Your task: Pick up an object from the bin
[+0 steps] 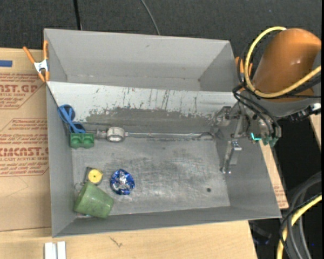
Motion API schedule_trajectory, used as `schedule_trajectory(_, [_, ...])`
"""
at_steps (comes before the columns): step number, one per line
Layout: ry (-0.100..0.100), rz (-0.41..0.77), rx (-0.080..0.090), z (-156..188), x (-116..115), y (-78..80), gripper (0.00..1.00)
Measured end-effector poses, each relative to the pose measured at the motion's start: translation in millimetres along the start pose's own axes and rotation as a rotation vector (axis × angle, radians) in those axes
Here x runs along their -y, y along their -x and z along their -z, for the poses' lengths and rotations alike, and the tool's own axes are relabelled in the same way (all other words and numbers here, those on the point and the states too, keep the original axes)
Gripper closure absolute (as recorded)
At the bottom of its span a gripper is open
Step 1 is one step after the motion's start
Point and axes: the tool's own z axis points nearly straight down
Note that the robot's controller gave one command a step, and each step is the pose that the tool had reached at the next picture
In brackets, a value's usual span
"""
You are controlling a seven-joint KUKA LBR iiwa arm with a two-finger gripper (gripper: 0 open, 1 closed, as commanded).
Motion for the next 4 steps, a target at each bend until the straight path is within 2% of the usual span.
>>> schedule_trajectory(1, [0.002, 0.208, -0.001, -92.4, -51.1, -44.6, 0.0])
schedule_trajectory(2, [0.003, 0.22, 0.002, -129.4, -106.6, -48.0, 0.0])
schedule_trajectory(3, [0.003, 0.331, 0.008, -159.9, -186.5, -9.8, 0.0])
schedule_trajectory(4, [0.0, 0.444, 0.017, -169.9, -244.4, -34.5, 0.0])
